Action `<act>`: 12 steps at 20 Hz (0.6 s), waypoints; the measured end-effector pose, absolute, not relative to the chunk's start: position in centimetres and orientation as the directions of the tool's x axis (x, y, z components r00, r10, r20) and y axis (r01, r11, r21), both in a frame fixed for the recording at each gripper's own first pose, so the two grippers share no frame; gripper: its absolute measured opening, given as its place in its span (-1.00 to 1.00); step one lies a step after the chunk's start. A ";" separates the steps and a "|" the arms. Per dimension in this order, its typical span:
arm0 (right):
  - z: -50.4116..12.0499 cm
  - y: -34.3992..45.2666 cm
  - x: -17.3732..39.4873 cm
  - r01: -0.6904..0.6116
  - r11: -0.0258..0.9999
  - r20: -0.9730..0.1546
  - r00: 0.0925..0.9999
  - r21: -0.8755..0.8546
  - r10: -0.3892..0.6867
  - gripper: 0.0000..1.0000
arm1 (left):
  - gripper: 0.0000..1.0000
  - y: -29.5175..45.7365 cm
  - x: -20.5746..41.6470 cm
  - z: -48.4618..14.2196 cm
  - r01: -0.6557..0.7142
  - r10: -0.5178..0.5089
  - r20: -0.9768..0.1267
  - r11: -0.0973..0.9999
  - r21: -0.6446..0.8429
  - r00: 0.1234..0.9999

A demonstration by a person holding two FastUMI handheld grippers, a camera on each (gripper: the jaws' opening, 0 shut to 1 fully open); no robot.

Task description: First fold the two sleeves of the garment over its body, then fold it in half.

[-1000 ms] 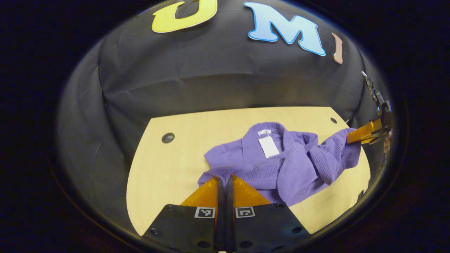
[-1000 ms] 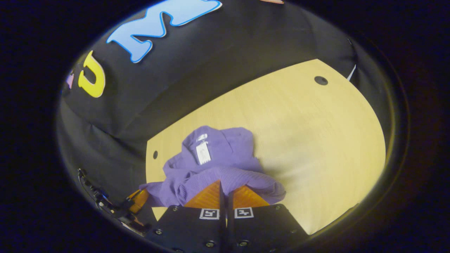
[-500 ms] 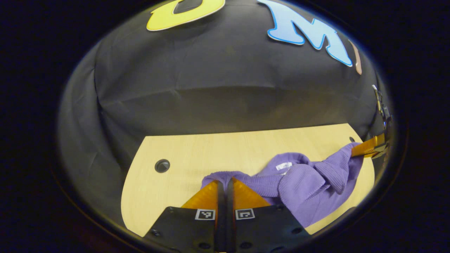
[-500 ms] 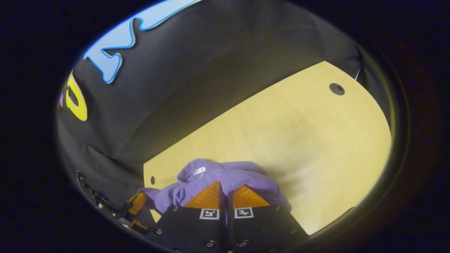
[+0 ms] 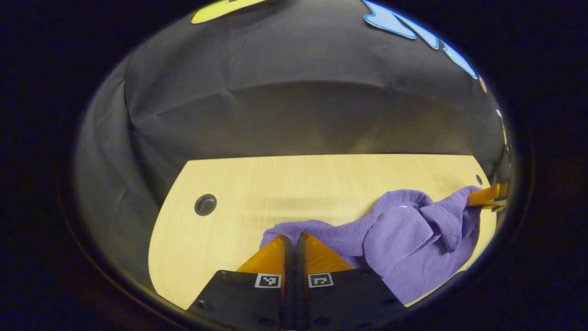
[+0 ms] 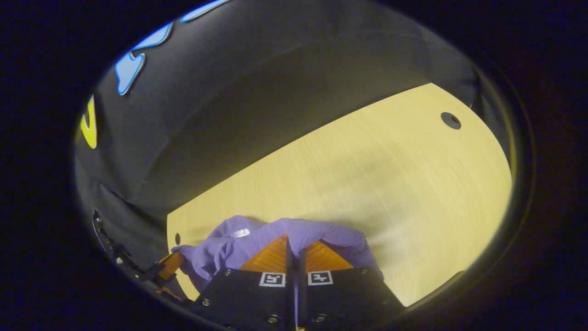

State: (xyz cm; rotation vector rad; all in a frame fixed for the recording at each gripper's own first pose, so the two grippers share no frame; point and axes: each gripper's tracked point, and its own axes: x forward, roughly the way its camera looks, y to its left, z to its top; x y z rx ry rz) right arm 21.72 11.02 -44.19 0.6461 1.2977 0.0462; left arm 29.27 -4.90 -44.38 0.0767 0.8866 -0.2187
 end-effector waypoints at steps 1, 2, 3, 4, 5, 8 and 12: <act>-44.1 11.0 21.8 0.318 0.822 -0.874 0.296 0.471 0.386 -0.93 | -0.77 -4.9 29.1 -44.3 0.218 -0.173 -0.773 0.975 -0.045 0.611; -44.0 11.2 21.5 0.315 0.819 -0.869 0.300 0.480 0.394 -0.69 | -0.68 -5.2 28.7 -44.1 0.220 -0.188 -0.773 0.973 -0.064 0.605; -44.2 10.9 21.3 0.311 0.830 -0.877 0.298 0.463 0.377 -0.45 | -0.57 -5.1 28.4 -43.9 0.225 -0.192 -0.782 0.972 -0.068 0.593; -44.1 10.7 21.0 0.304 0.836 -0.879 0.302 0.456 0.370 -0.34 | -0.51 -5.0 28.0 -43.6 0.228 -0.192 -0.786 0.971 -0.068 0.587; -44.0 10.7 20.8 0.301 0.838 -0.879 0.301 0.455 0.369 -0.26 | -0.22 -5.1 27.7 -43.2 0.231 -0.199 -0.785 0.970 -0.073 0.587; -42.9 10.7 19.9 0.296 0.837 -0.876 0.307 0.460 0.373 0.03 | 0.38 -5.5 26.8 -42.0 0.243 -0.212 -0.774 0.967 -0.078 0.597; -39.9 10.8 18.9 0.245 0.848 -0.859 0.348 0.470 0.376 0.03 | 0.38 -6.4 25.2 -39.6 0.278 -0.234 -0.751 0.958 -0.069 0.618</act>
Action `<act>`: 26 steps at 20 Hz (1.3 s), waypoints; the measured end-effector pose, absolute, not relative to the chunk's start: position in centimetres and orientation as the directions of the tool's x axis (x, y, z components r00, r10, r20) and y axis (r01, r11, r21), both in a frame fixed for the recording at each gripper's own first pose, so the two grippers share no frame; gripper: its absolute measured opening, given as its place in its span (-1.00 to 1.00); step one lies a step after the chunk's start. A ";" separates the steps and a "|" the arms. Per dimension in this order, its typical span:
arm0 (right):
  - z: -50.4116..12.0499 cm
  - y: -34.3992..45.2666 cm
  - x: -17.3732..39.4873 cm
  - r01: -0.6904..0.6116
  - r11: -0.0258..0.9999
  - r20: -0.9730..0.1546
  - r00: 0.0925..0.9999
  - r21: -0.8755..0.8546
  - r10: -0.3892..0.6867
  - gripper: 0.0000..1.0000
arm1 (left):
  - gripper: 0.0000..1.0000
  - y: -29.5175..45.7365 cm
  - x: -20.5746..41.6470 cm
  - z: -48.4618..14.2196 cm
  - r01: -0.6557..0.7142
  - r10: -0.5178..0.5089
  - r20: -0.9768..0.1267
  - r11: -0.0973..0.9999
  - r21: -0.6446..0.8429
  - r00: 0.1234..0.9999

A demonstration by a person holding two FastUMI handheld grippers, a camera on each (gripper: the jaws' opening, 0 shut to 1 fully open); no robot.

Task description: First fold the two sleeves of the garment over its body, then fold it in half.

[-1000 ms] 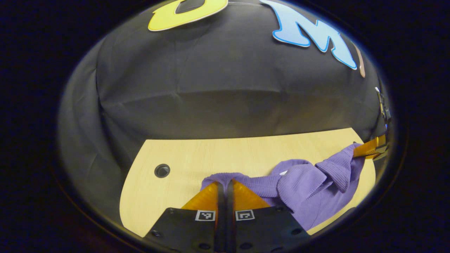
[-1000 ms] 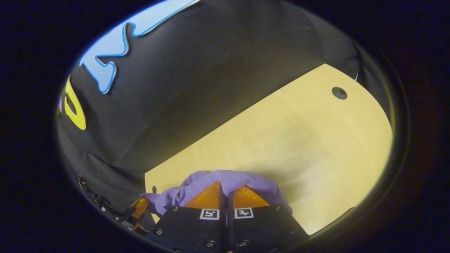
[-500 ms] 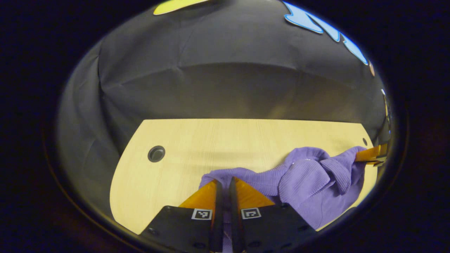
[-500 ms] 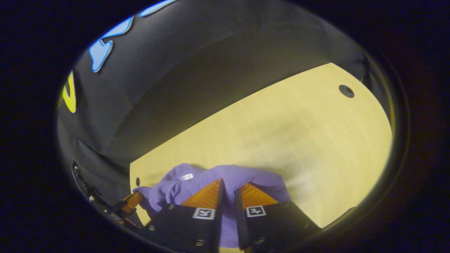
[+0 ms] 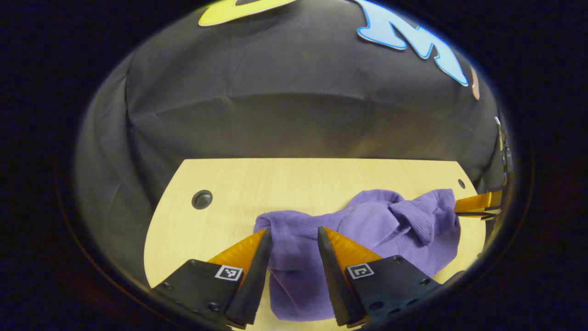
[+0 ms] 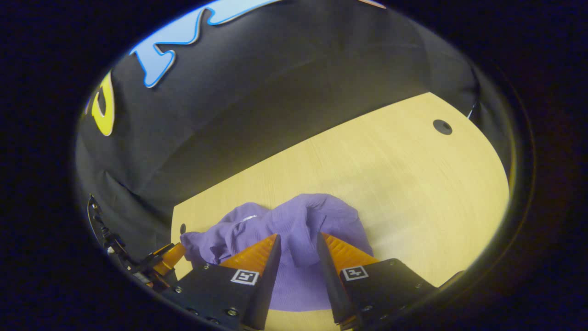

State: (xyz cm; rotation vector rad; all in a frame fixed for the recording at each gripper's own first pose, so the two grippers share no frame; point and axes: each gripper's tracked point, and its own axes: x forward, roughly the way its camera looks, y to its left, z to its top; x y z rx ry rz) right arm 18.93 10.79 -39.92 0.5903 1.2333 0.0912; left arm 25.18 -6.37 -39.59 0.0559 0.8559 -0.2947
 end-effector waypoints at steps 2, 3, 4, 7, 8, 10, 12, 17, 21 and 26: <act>-38.1 11.0 18.5 0.218 0.849 -0.846 0.369 0.481 0.385 0.03 | 0.38 -6.9 24.4 -38.0 0.288 -0.244 -0.737 0.955 -0.070 0.631; -37.2 11.1 18.5 0.206 0.850 -0.840 0.381 0.485 0.387 0.03 | 0.38 -7.2 23.9 -37.1 0.291 -0.252 -0.728 0.954 -0.076 0.637; -36.1 11.0 18.1 0.191 0.852 -0.832 0.397 0.488 0.387 0.03 | 0.38 -7.2 23.3 -36.1 0.295 -0.260 -0.718 0.952 -0.080 0.646; -33.2 10.7 17.2 0.127 0.872 -0.813 0.445 0.472 0.375 0.03 | 0.37 -7.3 21.2 -32.9 0.307 -0.279 -0.679 0.948 -0.083 0.679; -32.3 10.7 16.7 0.104 0.881 -0.806 0.464 0.462 0.368 0.03 | 0.36 -7.5 20.4 -31.9 0.311 -0.288 -0.665 0.946 -0.087 0.689; -30.1 10.6 15.2 0.065 0.892 -0.790 0.496 0.447 0.360 0.02 | 0.35 -7.7 18.1 -29.7 0.323 -0.312 -0.644 0.940 -0.105 0.698; -27.9 10.5 13.8 0.031 0.900 -0.774 0.524 0.435 0.356 0.02 | 0.34 -8.3 15.7 -27.8 0.338 -0.336 -0.622 0.933 -0.120 0.707; -22.0 10.0 10.8 -0.029 0.915 -0.715 0.615 0.403 0.334 0.02 | 0.35 -8.2 10.5 -21.3 0.372 -0.367 -0.523 0.923 -0.100 0.769; -15.8 9.1 10.0 -0.062 0.925 -0.627 0.718 0.375 0.302 0.02 | 0.34 -7.7 7.9 -15.2 0.381 -0.368 -0.418 0.923 -0.054 0.831; -8.4 7.9 9.4 -0.079 0.933 -0.507 0.822 0.350 0.260 0.01 | 0.32 -7.8 5.0 -8.0 0.377 -0.375 -0.273 0.925 -0.048 0.886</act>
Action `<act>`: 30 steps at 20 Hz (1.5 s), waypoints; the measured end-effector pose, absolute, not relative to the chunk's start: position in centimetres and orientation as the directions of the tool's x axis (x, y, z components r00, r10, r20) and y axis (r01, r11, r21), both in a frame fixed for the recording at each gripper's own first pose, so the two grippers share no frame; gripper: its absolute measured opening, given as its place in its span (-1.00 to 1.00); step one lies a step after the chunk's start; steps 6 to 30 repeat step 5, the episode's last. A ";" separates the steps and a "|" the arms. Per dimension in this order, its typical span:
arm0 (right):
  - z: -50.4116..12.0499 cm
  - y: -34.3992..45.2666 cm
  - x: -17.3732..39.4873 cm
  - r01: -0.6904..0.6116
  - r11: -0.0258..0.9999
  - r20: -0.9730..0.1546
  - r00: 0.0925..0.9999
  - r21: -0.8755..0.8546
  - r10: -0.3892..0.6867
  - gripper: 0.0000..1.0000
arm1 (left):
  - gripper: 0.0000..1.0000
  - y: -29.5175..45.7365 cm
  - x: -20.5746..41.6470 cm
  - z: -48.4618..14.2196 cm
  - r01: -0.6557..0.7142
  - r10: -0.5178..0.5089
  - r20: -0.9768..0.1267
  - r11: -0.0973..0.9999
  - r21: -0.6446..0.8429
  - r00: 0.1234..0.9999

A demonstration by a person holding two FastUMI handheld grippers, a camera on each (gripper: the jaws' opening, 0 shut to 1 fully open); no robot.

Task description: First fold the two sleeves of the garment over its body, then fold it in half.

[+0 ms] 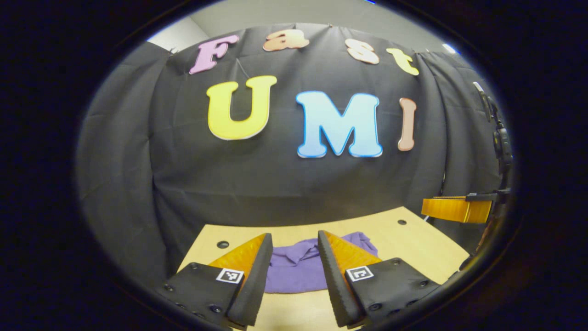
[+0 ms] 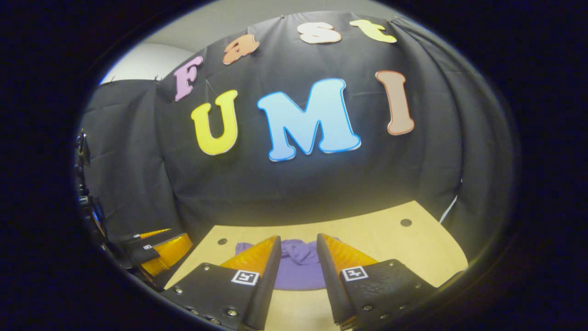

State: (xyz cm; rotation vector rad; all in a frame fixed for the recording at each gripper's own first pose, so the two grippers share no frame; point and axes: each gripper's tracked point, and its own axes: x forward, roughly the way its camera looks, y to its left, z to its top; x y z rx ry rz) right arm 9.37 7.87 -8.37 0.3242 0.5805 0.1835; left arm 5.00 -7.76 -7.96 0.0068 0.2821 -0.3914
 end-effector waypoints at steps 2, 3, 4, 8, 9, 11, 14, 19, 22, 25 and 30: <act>-6.0 7.3 9.2 -0.077 0.941 -0.456 0.860 0.330 0.230 0.02 | 0.30 -7.3 3.6 -5.6 0.366 -0.366 -0.219 0.930 -0.041 0.904; -4.9 7.1 9.2 -0.076 0.944 -0.432 0.875 0.320 0.217 0.02 | 0.29 -7.2 3.2 -4.7 0.361 -0.360 -0.196 0.932 -0.033 0.912; -4.0 7.1 8.7 -0.076 0.947 -0.410 0.888 0.313 0.207 0.02 | 0.29 -7.0 2.7 -3.7 0.360 -0.359 -0.172 0.932 -0.023 0.917; -3.1 7.1 8.5 -0.073 0.949 -0.392 0.899 0.307 0.196 -0.17 | 0.29 -6.9 1.8 -2.8 0.362 -0.360 -0.144 0.932 -0.015 0.922; -3.1 7.1 8.5 -0.073 0.949 -0.392 0.899 0.307 0.196 -0.17 | 0.29 -6.9 1.8 -2.8 0.362 -0.360 -0.144 0.932 -0.015 0.922; -3.1 7.1 8.5 -0.073 0.949 -0.392 0.899 0.307 0.196 -0.17 | 0.29 -6.9 1.8 -2.8 0.362 -0.360 -0.144 0.932 -0.015 0.922; -3.1 7.1 8.5 -0.073 0.949 -0.392 0.899 0.307 0.196 -0.17 | 0.29 -6.9 1.8 -2.8 0.362 -0.360 -0.144 0.932 -0.015 0.922; -3.1 7.1 8.5 -0.073 0.949 -0.392 0.899 0.307 0.196 -0.17 | 0.29 -6.9 1.8 -2.8 0.362 -0.360 -0.144 0.932 -0.015 0.922; -3.1 7.1 8.5 -0.073 0.949 -0.392 0.899 0.307 0.196 -0.17 | 0.29 -6.9 1.8 -2.8 0.362 -0.360 -0.144 0.932 -0.015 0.922; -3.1 7.1 8.5 -0.073 0.949 -0.392 0.899 0.307 0.196 -0.17 | 0.29 -6.9 1.8 -2.8 0.362 -0.360 -0.144 0.932 -0.015 0.922; -3.1 7.1 8.5 -0.073 0.949 -0.392 0.899 0.307 0.196 -0.17 | 0.29 -6.9 1.8 -2.8 0.362 -0.360 -0.144 0.932 -0.015 0.922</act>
